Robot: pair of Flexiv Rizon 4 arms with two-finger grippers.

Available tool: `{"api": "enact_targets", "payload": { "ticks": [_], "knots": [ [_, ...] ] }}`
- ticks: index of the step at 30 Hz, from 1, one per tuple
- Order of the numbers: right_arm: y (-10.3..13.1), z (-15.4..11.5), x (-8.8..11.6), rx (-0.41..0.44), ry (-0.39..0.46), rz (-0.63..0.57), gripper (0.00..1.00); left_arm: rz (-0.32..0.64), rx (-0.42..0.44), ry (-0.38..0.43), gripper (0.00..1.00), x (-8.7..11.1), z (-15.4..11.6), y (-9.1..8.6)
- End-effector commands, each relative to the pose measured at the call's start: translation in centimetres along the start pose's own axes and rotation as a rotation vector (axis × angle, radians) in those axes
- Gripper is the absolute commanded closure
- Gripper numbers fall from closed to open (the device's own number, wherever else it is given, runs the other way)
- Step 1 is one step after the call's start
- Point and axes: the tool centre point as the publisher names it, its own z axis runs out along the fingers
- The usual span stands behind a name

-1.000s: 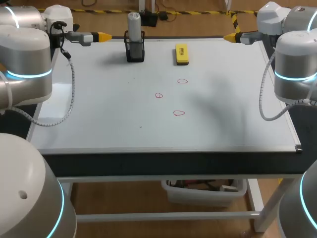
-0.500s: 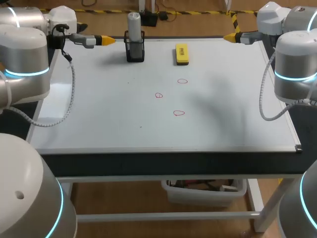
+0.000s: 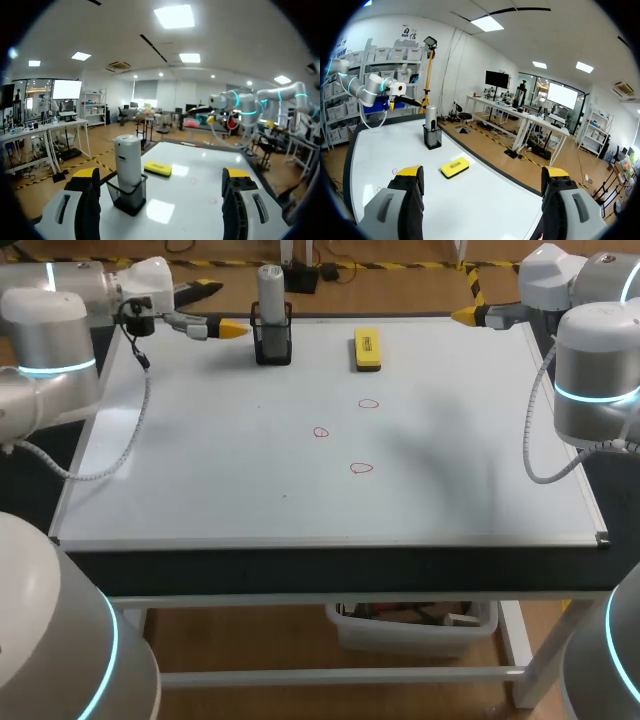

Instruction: Pick up the inspection probe, press it on each red-marked spot on the whiteboard one by one, put down the probe, pick up the eraser, and wipe off all the red marks.

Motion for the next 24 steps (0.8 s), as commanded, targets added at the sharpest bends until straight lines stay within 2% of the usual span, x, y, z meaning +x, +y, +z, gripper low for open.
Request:
{"api": "enact_targets", "payload": {
  "ticks": [1,8,18,24],
  "knots": [
    [0.0,0.0,0.0,-0.001,0.0,0.0,0.0,-0.002,0.031,0.219,0.0,-2.4,2.7,0.8],
    [0.0,0.0,0.0,-0.001,0.0,0.0,0.0,-0.019,0.051,0.274,0.0,-4.1,5.7,1.0],
    [0.0,0.0,0.0,-0.001,0.0,0.0,0.0,-0.022,0.076,0.353,0.0,-4.1,9.5,1.4],
    [0.0,0.0,0.0,-0.001,0.0,0.0,0.0,-0.018,0.08,0.368,0.0,-4.5,10.3,1.4]
  ]
}}
